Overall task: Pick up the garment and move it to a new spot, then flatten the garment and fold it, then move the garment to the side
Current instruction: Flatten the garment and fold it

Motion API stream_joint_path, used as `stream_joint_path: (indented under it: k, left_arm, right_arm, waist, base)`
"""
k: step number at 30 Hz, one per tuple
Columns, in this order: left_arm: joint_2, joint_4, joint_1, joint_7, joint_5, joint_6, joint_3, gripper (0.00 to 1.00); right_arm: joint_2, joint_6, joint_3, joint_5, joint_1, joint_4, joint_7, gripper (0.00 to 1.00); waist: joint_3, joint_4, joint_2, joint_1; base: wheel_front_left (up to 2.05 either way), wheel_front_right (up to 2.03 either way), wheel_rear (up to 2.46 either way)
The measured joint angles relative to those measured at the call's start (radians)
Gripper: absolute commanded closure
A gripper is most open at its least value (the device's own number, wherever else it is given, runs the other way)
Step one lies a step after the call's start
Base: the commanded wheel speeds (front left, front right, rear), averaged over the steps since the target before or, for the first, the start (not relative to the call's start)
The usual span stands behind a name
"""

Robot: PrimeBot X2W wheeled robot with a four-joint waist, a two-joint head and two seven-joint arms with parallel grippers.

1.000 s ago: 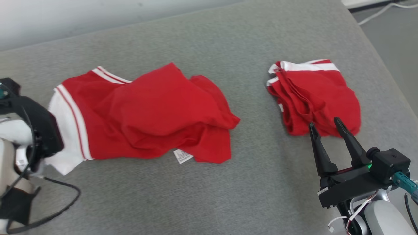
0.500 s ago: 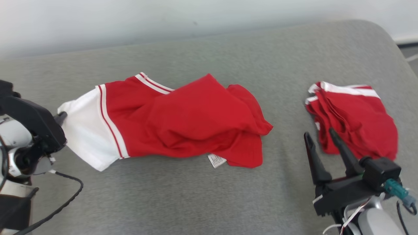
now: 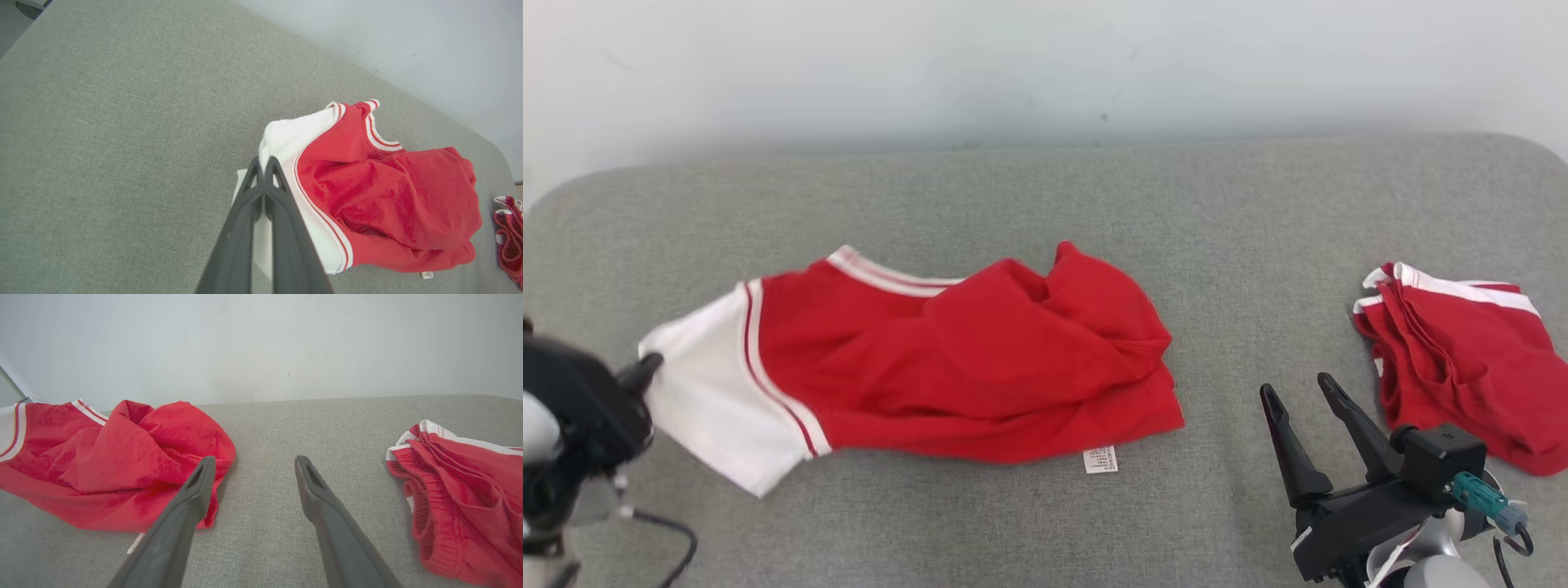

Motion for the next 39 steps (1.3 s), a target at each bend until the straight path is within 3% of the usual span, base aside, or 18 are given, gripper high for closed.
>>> stream_joint_path:
  k: [5, 6, 7, 8, 15, 22, 30, 37, 39]
  left_arm:
    - [-0.009, -0.047, 0.09, 0.008, -0.035, 0.009, 0.024, 1.0]
    - [-0.011, -0.051, 0.1, 0.008, -0.035, 0.009, 0.028, 0.82]
    - [-0.015, -0.055, 0.107, 0.007, -0.035, 0.016, 0.034, 0.23]
    - [-0.016, -0.057, 0.108, 0.006, -0.035, 0.017, 0.04, 0.0]
    - [0.001, -0.08, 0.155, -0.045, -0.008, 0.037, 0.086, 0.0]
    - [-0.019, -0.165, 0.182, -0.223, 0.109, 0.053, 0.139, 0.0]
    - [-0.142, -0.306, 0.292, -0.466, 0.229, 0.06, 0.09, 0.0]
    - [-0.249, -0.38, 0.396, -0.644, 0.245, 0.058, 0.005, 0.0]
    - [-0.26, -0.392, 0.419, -0.681, 0.245, 0.04, -0.021, 0.0]
  right_arm:
    - [0.001, -0.001, -0.001, 0.004, 0.004, -0.002, 0.007, 0.0]
    - [0.001, -0.001, -0.001, 0.006, 0.004, -0.002, 0.01, 0.0]
    - [0.001, -0.001, -0.001, 0.006, 0.004, -0.003, 0.01, 0.0]
    - [0.002, -0.001, 0.0, 0.006, 0.004, -0.005, 0.014, 0.0]
    - [0.007, -0.001, 0.008, 0.006, -0.001, -0.005, 0.026, 0.0]
    - [0.007, -0.018, -0.002, 0.007, 0.004, -0.007, 0.017, 0.0]
    - [0.007, -0.035, -0.033, 0.007, 0.005, -0.018, -0.02, 0.0]
    - [0.009, -0.045, -0.056, 0.016, 0.013, -0.025, -0.049, 0.0]
    - [0.009, -0.045, -0.059, 0.019, 0.023, -0.029, -0.054, 0.0]
  waist:
    - [-0.01, 0.008, 0.0, 0.0]
    - [-0.01, 0.007, 0.0, 0.0]
    - [-0.009, 0.006, 0.0, 0.0001]
    - [-0.009, 0.005, 0.0, 0.0001]
    - [-0.01, -0.01, 0.0, 0.0]
    - [-0.023, -0.021, 0.0001, 0.0001]
    - [-0.047, -0.024, 0.0001, 0.0001]
    - [-0.074, -0.02, 0.0001, 0.0001]
    - [-0.08, -0.018, 0.0001, 0.0001]
  base:
    - [0.0, 0.0, 0.0]
    - [0.0, 0.0, 0.0]
    - [0.0, 0.0, 0.0]
    - [0.0, 0.0, 0.0]
    - [0.0, 0.0, 0.0]
    - [0.0, 0.0, 0.0]
    - [0.0, 0.0, 0.0]
    - [0.0, 0.0, 0.0]
    - [0.0, 0.0, 0.0]
